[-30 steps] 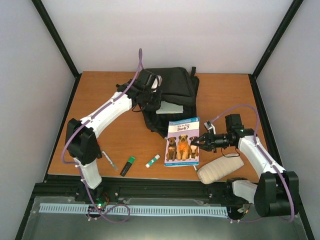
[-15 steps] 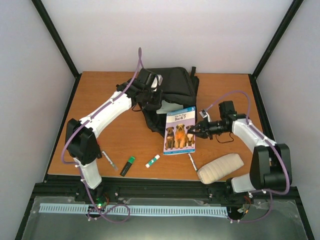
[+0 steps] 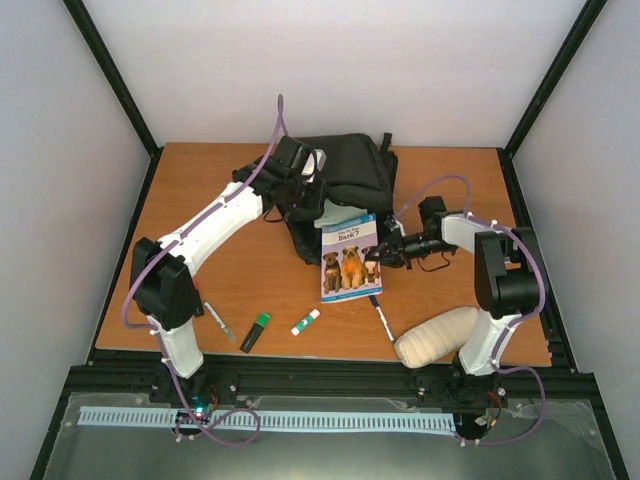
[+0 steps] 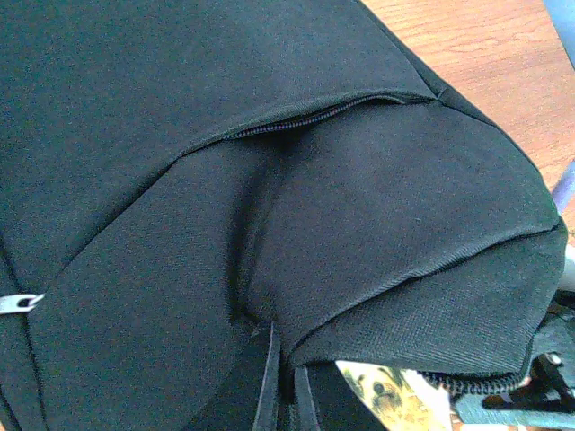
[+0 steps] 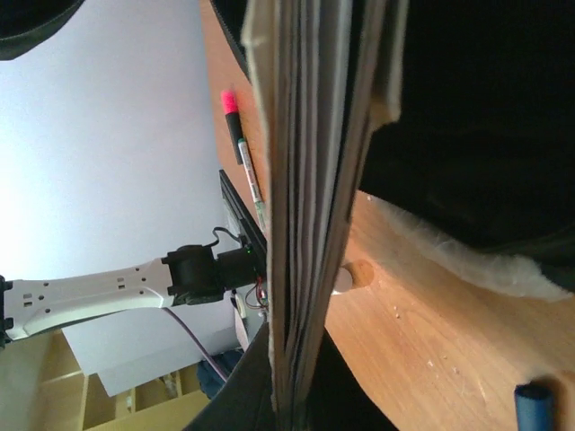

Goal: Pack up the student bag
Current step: Place the book in the student bag.

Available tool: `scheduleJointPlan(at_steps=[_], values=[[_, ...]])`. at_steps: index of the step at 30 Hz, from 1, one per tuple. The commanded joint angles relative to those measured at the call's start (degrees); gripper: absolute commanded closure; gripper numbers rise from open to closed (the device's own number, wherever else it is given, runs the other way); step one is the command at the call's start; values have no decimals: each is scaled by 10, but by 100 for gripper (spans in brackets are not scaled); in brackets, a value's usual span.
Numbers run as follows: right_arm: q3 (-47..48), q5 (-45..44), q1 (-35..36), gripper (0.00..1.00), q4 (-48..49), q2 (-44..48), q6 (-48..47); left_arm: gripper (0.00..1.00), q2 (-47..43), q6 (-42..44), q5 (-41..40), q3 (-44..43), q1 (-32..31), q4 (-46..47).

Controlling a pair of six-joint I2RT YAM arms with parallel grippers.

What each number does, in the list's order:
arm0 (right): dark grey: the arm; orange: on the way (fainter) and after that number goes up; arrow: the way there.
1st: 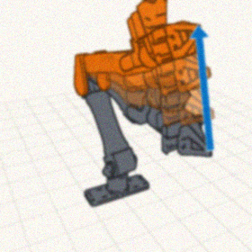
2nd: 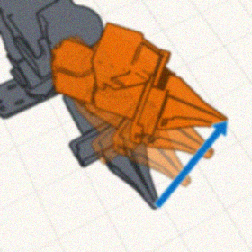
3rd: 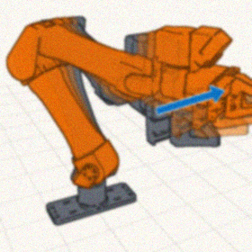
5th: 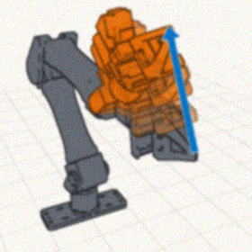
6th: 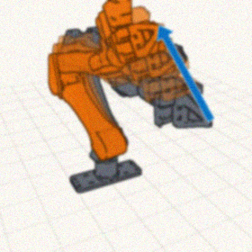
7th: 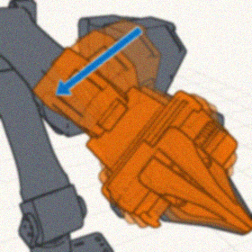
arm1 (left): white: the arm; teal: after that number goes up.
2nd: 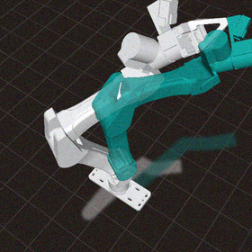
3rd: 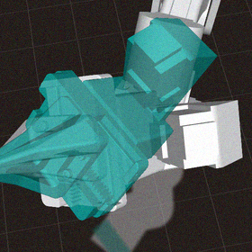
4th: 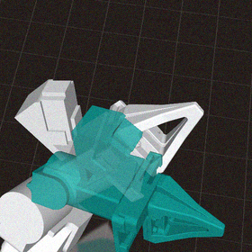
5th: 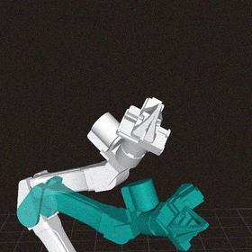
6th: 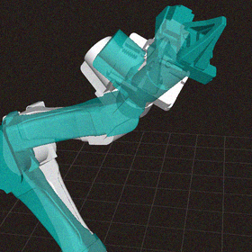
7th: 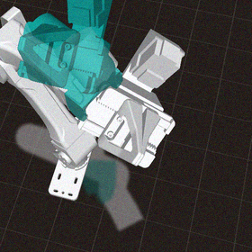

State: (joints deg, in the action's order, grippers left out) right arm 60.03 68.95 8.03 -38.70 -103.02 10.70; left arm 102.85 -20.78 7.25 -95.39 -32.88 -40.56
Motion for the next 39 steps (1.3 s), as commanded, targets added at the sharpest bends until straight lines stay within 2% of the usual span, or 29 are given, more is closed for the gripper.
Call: scheduleJointPlan(at_steps=[1, 8, 13, 16, 21, 23, 25, 28, 34, 36, 39], values=[[23, 40, 5, 97, 18, -34, -45, 99, -25, 20, 7, -56, 4, 5], [23, 58, 5, 97, 89, -45, -14, 99, -16, 26, 23, -52, 3, 7], [32, 69, 4, 97, 81, -49, -27, 99, -11, 37, 23, -54, 3, 2], [33, 41, 4, 97, 97, -48, -6, 99, -9, 38, 29, -55, 3, 3], [66, -55, 10, 97, 121, -66, 20, 99, -9, 40, 34, -53, 3, 2], [73, -73, 10, 90, 127, -76, 33, 99, -10, 44, 34, -53, 2, 1], [75, -80, 11, 75, 129, -84, 36, 99, -13, 46, 32, -52, 2, 0], [94, -117, 11, 62, 87, -83, -12, 99, -21, 45, 32, -41, 2, 4], [102, -298, 11, 27, 26, -26, -71, 99, -31, 43, 33, -25, 2, 12], [103, -363, 12, 22, 5, 2, -103, 99, -33, 46, 35, -15, 2, 19], [100, -417, 13, 20, -18, 35, -150, 99, -38, 46, 48, 4, 2, 35]])
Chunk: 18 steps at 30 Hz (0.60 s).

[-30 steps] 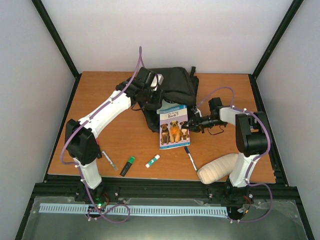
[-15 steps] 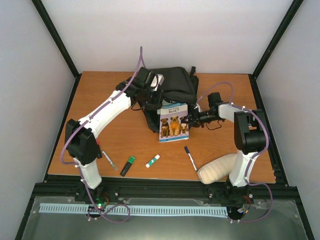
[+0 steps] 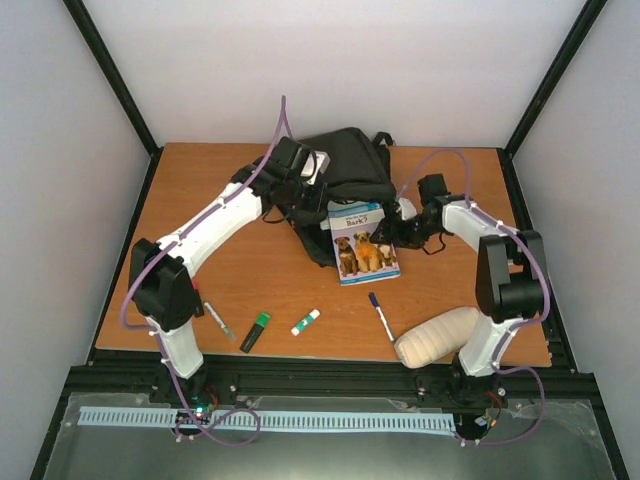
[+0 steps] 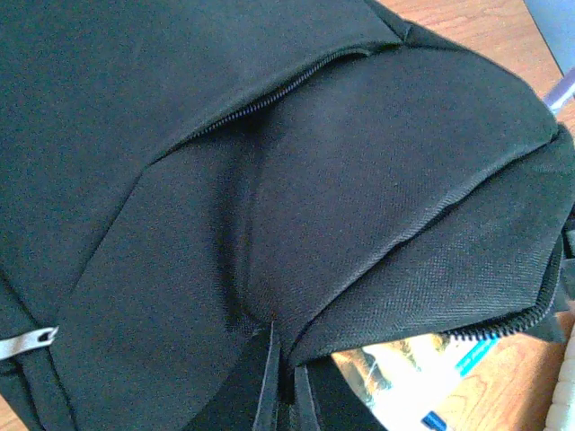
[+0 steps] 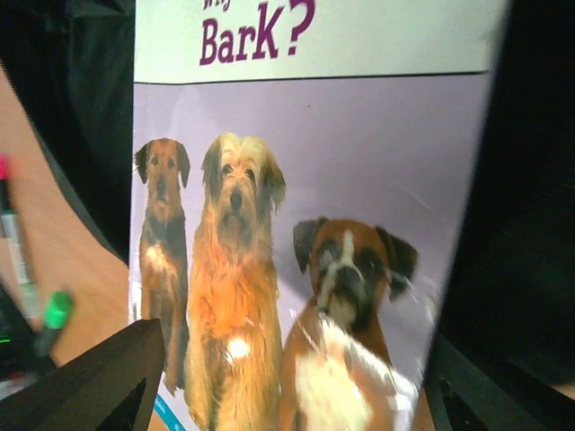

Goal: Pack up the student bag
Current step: Place the book in the student bag.

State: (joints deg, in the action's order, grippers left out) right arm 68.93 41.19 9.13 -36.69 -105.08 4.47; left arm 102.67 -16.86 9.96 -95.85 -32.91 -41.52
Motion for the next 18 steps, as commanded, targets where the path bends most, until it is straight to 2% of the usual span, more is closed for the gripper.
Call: scheduleJointPlan(at_steps=[1, 8, 10, 12, 15, 18], values=[[7, -150, 2, 20, -42, 67, -102, 99, -37, 6, 22, 11, 2, 47], [-46, -157, 3, 22, -67, 142, -198, 99, -41, 9, 16, 19, 2, 44], [-64, -156, 6, 26, -72, 168, -240, 99, -45, 10, 13, 21, 2, 44], [-99, -164, 15, 35, -63, 204, -301, 99, -46, 10, 12, 19, 3, 42], [-185, -236, 42, 48, 23, 304, -408, 99, -46, 10, 10, 16, 4, 38], [-268, -332, 119, 46, 82, 372, -537, 99, -42, 10, 13, 9, 5, 30]])
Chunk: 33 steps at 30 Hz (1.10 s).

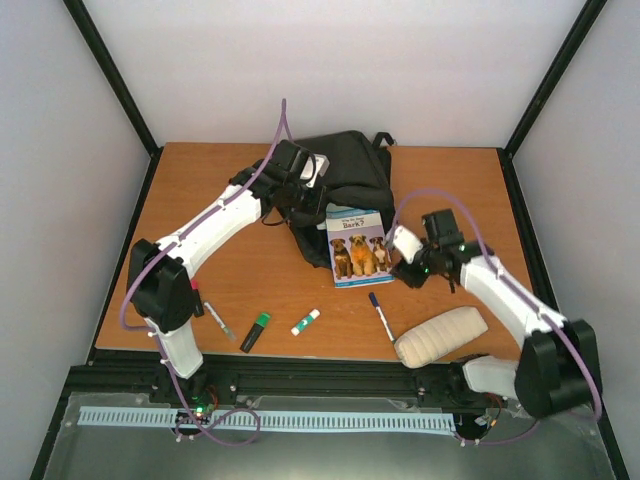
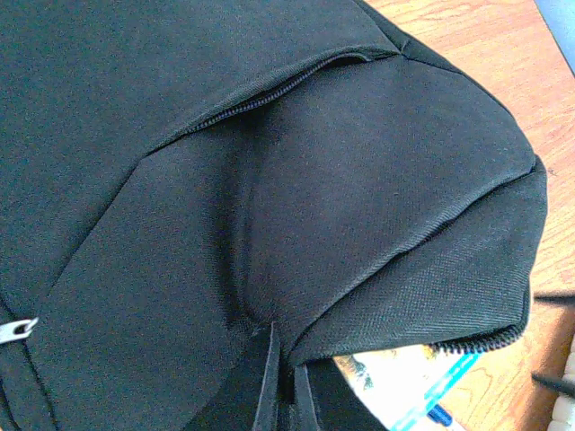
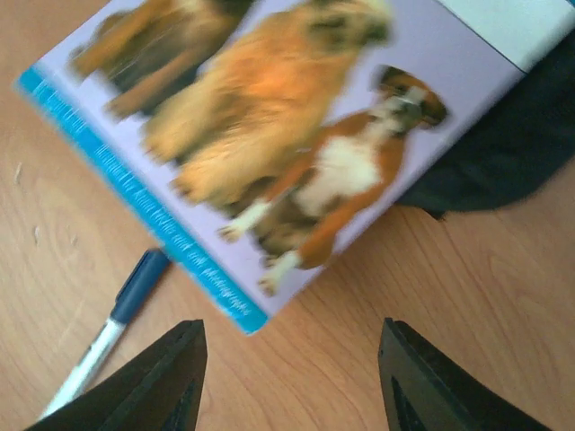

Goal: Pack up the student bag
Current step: Place the book in the student bag.

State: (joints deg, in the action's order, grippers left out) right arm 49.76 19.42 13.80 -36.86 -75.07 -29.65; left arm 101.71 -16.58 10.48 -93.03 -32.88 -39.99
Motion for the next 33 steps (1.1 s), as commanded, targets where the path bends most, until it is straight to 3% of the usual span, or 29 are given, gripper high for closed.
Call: scheduleJointPlan(at_steps=[1, 10, 18, 33], values=[[-94, -147, 93, 44, 99, 79, -221, 99, -32, 7, 11, -20, 5, 14], [-113, -271, 189, 36, 176, 22, -281, 99, -39, 14, 14, -14, 5, 11], [-112, -298, 229, 37, 221, -33, -315, 99, -38, 19, 10, -14, 5, 8], [-36, -356, 232, 59, 308, -135, -330, 99, -40, 22, 15, -14, 5, 7]])
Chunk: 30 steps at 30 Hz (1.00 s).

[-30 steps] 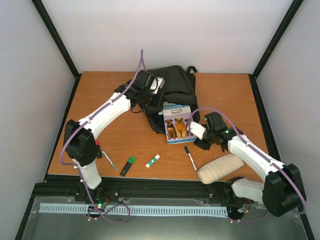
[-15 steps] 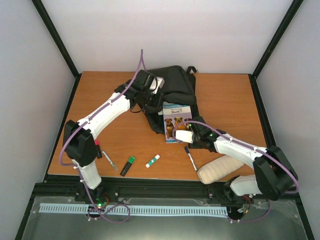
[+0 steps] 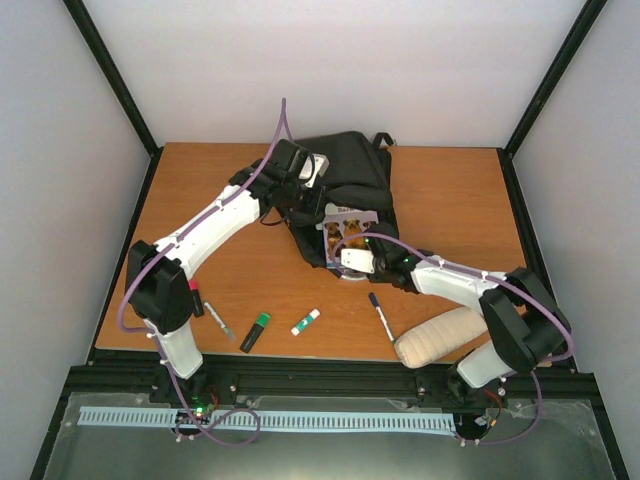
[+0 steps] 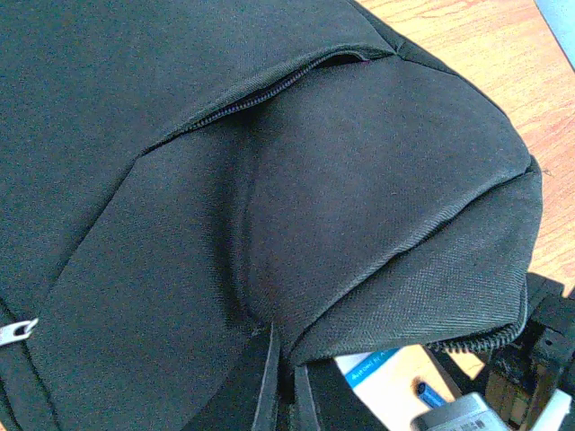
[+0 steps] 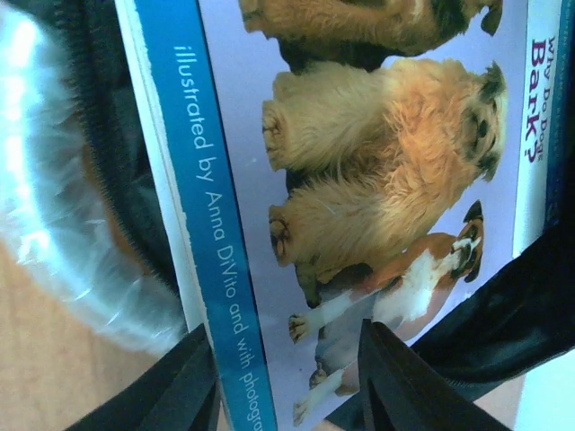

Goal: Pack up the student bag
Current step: Place the book in the student bag.

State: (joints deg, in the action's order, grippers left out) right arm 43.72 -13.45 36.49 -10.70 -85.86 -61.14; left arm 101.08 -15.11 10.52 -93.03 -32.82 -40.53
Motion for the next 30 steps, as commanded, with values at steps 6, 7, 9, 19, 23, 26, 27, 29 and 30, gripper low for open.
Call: scheduleJointPlan(at_steps=[6, 7, 9, 19, 23, 26, 27, 29, 30], values=[[52, -41, 5, 65, 85, -79, -26, 99, -31, 8, 17, -14, 4, 12], [56, -45, 5, 66, 93, -89, -32, 99, -31, 8, 18, -14, 4, 12], [63, -53, 5, 68, 111, -107, -42, 99, -30, 7, 19, -14, 4, 12], [97, -75, 2, 74, 173, -169, -111, 99, -26, 9, 24, -14, 4, 11], [130, -70, -9, 74, 173, -187, -129, 99, -25, 10, 26, -14, 4, 10], [150, -68, -17, 74, 179, -203, -149, 99, -23, 11, 26, -15, 4, 10], [154, -68, -19, 74, 182, -208, -158, 99, -22, 11, 26, -15, 4, 9], [161, -69, -24, 74, 186, -217, -171, 99, -21, 11, 27, -16, 4, 7], [163, -70, -26, 74, 192, -221, -176, 99, -20, 11, 27, -16, 4, 8]])
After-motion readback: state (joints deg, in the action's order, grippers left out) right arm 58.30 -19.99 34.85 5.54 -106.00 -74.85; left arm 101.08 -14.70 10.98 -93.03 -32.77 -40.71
